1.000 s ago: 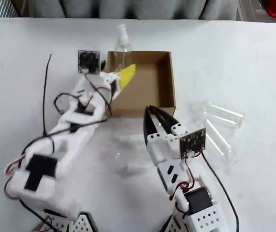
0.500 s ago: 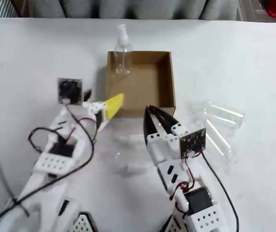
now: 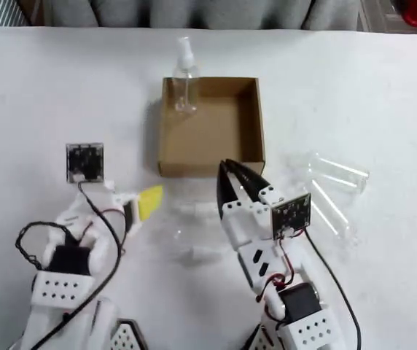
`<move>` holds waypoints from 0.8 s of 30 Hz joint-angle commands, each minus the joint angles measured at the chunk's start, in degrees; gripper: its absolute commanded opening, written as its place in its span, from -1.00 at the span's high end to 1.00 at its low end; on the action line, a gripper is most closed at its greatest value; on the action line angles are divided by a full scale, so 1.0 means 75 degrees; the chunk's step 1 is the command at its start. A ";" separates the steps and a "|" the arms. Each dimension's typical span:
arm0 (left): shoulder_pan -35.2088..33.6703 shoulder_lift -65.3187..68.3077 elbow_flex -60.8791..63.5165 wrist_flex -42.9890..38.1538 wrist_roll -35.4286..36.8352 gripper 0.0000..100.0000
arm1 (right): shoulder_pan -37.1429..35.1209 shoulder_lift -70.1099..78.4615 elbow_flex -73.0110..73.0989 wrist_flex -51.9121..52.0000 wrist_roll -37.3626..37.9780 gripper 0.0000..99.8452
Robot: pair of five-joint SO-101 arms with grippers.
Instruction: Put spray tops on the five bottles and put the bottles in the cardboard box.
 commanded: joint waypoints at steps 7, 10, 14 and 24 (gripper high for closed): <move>-0.0158 -0.0498 0.1254 -0.1102 0.0047 0.32 | 0.0076 -0.0041 0.0141 0.0053 0.0539 0.97; -0.0182 -0.0522 0.1289 -0.1102 0.0047 0.44 | -0.0053 -0.0064 0.0035 0.0533 0.0762 0.97; -0.0498 -0.0522 0.1336 -0.0774 -0.0492 0.87 | -0.0240 0.0006 -0.0574 0.1178 0.0821 0.97; -0.1119 -0.0522 0.1500 -0.0785 -0.0656 0.81 | 0.0475 0.0006 -0.1278 0.1553 0.2415 0.97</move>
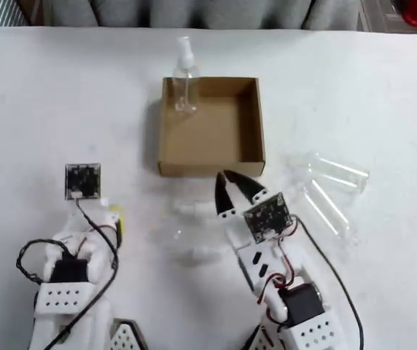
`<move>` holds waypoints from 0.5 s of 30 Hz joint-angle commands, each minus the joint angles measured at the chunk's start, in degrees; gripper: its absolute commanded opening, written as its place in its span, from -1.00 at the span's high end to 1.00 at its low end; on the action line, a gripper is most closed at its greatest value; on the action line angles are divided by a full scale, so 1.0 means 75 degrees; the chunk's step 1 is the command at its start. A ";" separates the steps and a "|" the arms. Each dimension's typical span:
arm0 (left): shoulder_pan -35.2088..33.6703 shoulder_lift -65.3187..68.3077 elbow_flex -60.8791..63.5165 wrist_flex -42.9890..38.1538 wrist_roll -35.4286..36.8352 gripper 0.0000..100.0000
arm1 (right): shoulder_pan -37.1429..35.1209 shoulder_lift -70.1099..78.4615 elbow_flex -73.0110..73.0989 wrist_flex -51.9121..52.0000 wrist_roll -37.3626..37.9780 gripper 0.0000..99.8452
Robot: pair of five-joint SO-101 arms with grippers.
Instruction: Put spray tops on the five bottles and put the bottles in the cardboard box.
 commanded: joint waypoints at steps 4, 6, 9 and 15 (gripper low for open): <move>-0.0088 -0.0158 -0.0082 0.0035 0.0117 0.81 | 0.0979 0.0006 -0.1313 0.0803 0.0903 0.96; -0.0100 -0.0158 -0.0082 0.0047 0.0117 0.81 | 0.1037 0.0006 -0.1747 0.1354 0.1266 0.96; -0.0100 -0.0158 -0.0082 0.0047 0.0117 0.81 | 0.1084 0.0006 -0.2379 0.2104 0.1653 0.96; -0.0100 -0.0158 -0.0082 0.0047 0.0117 0.81 | 0.1788 0.0697 -0.3388 0.3370 0.2168 0.96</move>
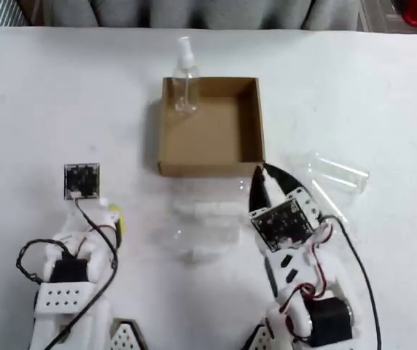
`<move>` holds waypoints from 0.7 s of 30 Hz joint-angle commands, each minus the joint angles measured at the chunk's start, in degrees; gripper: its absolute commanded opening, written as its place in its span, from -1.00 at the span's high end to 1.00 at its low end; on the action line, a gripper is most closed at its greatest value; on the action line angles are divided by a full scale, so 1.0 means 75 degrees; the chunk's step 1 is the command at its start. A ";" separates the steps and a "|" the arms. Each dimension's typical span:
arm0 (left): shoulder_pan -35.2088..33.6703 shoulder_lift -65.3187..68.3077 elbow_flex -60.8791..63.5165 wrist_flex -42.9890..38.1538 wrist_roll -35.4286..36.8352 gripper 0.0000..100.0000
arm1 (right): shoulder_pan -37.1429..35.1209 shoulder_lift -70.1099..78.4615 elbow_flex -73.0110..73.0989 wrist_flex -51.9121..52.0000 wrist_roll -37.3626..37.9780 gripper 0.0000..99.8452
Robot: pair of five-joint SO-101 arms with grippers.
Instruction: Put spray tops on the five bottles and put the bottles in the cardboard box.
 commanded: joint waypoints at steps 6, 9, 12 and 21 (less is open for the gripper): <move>-0.0064 -0.0158 -0.0082 0.0035 0.0117 0.81 | 0.1330 0.3206 -0.2403 0.1834 0.0246 0.96; -0.0064 -0.0158 -0.0082 0.0035 0.0117 0.81 | 0.1846 0.4566 -0.3622 0.2667 0.0258 0.96; -0.0064 -0.0158 -0.0082 0.0035 0.0117 0.81 | 0.2338 0.5808 -0.4806 0.3475 0.0832 0.96; -0.0064 -0.0158 -0.0082 0.0035 0.0117 0.81 | 0.3311 0.8645 -0.6646 0.3921 0.2215 0.96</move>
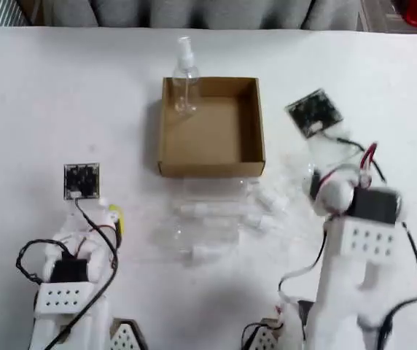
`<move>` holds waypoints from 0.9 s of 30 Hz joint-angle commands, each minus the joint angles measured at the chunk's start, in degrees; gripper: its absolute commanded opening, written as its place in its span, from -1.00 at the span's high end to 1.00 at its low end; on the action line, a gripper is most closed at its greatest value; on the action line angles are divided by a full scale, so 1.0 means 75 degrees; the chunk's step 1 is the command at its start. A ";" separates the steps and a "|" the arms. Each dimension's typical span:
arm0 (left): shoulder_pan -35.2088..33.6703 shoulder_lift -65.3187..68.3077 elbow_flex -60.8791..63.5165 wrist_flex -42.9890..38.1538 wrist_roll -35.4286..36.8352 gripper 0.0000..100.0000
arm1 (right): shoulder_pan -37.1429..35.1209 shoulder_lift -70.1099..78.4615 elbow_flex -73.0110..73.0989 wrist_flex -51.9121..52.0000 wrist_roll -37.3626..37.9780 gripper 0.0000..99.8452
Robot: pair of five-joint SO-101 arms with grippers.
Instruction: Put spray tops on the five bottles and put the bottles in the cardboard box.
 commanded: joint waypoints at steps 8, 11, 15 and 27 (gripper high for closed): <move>-0.0064 -0.0158 -0.0082 0.0035 0.0117 0.81 | 0.0287 0.2561 -0.1606 0.0791 0.2098 0.74; -0.0064 -0.0158 -0.0082 0.0035 0.0117 0.81 | 0.0287 0.3147 -0.1887 0.0744 0.2497 0.54; -0.0064 -0.0158 -0.0082 0.0035 0.0117 0.81 | 0.0252 0.3909 -0.2192 0.0651 0.3024 0.52; -0.0064 -0.0158 -0.0082 0.0035 0.0117 0.81 | 0.0287 0.6464 -0.4161 -0.0053 0.3095 0.53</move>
